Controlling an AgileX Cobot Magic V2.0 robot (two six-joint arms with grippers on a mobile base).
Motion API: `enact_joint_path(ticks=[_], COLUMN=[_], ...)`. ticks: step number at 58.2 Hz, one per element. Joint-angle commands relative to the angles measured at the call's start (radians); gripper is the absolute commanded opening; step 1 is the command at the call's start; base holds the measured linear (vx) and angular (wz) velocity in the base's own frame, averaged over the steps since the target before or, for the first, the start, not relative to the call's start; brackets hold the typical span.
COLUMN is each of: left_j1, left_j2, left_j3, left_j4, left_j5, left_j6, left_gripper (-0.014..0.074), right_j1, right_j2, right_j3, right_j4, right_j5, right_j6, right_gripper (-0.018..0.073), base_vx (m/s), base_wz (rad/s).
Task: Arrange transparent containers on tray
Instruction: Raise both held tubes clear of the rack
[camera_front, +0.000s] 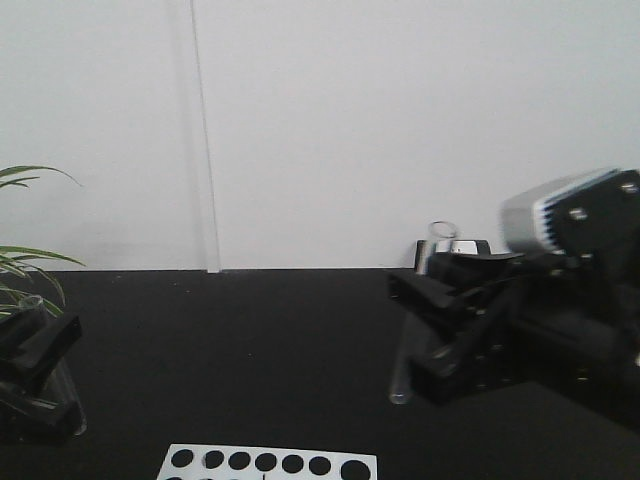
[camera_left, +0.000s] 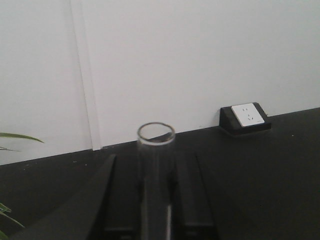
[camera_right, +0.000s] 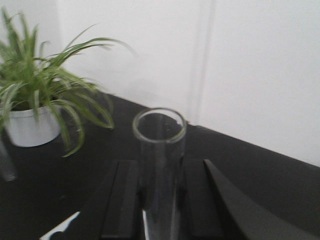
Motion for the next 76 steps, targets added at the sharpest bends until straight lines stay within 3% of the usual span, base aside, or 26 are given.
enact_joint_path(ticks=[1, 13, 21, 76], left_j1=[-0.004, -0.005, -0.005, -0.005], left_j2=[-0.064, -0.198, -0.271, -0.315], left_j3=[-0.037, -0.041, -0.041, -0.037], left_j4=[-0.004, -0.003, -0.005, -0.003], left_j5=[-0.052, 0.095, 0.127, 0.132], left_j6=[-0.009, -0.035, -0.035, -0.031], left_gripper=[0.0146, 0.0149, 0.015, 0.015], right_j1=[-0.053, -0.078, -0.078, -0.078], right_j2=[-0.107, -0.24, -0.24, -0.24], right_j3=[0.015, 0.074, 0.074, 0.074], right_j4=[0.002, 0.003, 0.002, 0.006], right_j5=[0.001, 0.067, 0.067, 0.066], right_j6=[-0.014, 0.002, 0.001, 0.001], right_gripper=[0.0118, 0.0125, 0.0127, 0.0127], base_vx=[0.0, 0.0, 0.0, 0.0], base_wz=[0.0, 0.0, 0.0, 0.0])
